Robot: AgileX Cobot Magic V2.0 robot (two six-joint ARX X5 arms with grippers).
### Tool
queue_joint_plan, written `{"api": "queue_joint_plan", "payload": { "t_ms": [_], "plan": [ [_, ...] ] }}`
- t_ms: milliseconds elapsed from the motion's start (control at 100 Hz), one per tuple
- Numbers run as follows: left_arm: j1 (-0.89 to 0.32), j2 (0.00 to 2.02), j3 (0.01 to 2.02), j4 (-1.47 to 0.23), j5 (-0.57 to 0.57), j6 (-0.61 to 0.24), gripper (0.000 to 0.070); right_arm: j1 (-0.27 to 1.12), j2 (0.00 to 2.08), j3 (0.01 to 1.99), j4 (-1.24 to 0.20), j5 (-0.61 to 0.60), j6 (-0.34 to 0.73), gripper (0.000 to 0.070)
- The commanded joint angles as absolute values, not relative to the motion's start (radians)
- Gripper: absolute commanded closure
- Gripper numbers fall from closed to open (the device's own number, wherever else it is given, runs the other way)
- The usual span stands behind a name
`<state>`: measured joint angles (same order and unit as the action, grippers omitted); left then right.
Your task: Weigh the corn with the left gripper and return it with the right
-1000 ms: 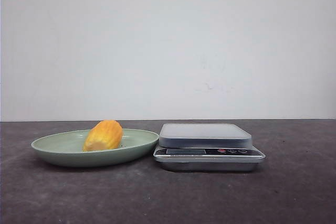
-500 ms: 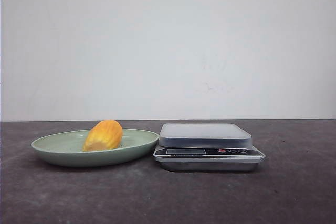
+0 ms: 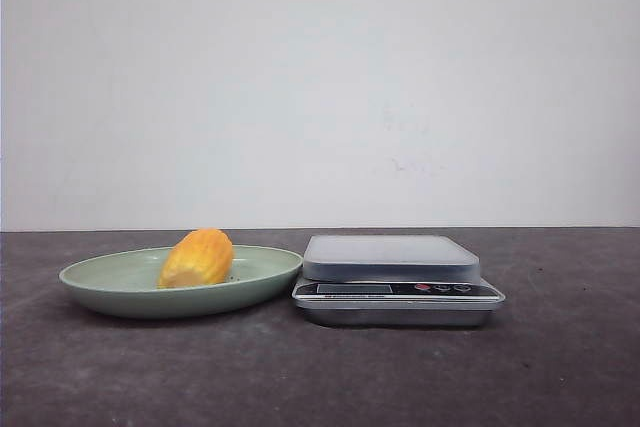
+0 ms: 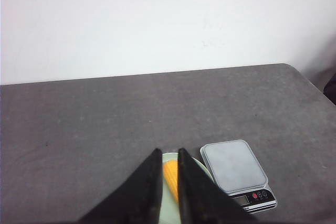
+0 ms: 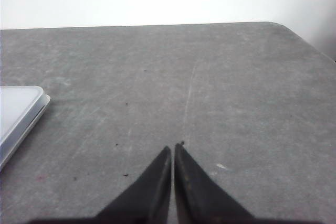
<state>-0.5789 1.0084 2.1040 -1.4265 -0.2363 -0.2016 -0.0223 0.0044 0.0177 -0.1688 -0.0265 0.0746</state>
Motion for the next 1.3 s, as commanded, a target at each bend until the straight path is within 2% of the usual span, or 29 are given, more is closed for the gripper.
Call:
{"api": "queue_joint_plan", "payload": {
  "t_ms": [0, 370, 500, 630, 780, 1040, 1290],
  "plan": [
    [-0.585, 1.017, 2.127, -1.458, -0.236, -0.203, 0.0689, -0.023, 0.004, 0.013, -0.157, -0.027, 0.064, 0.0688],
    [-0.570, 1.018, 2.093, -1.408, -0.230, -0.215, 0.0689, -0.023, 0.004, 0.013, -0.157, -0.026, 0.064, 0.0688],
    [-0.530, 0.985, 1.979, -1.268, -0.115, -0.259, 0.0689, -0.023, 0.004, 0.013, -0.157, -0.027, 0.064, 0.0688],
    [-0.474, 0.927, 1.743, -1.019, 0.016, -0.265, 0.0689, -0.023, 0.004, 0.013, -0.157, -0.027, 0.064, 0.0689],
    [-0.400, 0.841, 1.371, -0.690, 0.134, -0.262, 0.0689, -0.023, 0.004, 0.013, -0.157, -0.027, 0.064, 0.0689],
    [-0.220, 0.609, 0.737, -0.240, 0.144, -0.279, 0.0689, -0.023, 0.004, 0.013, -0.157, -0.027, 0.064, 0.0688],
    [-0.039, 0.281, 0.316, -0.072, 0.149, -0.282, 0.0689, -0.023, 0.004, 0.013, -0.157, -0.026, 0.064, 0.0688]
  ]
}}
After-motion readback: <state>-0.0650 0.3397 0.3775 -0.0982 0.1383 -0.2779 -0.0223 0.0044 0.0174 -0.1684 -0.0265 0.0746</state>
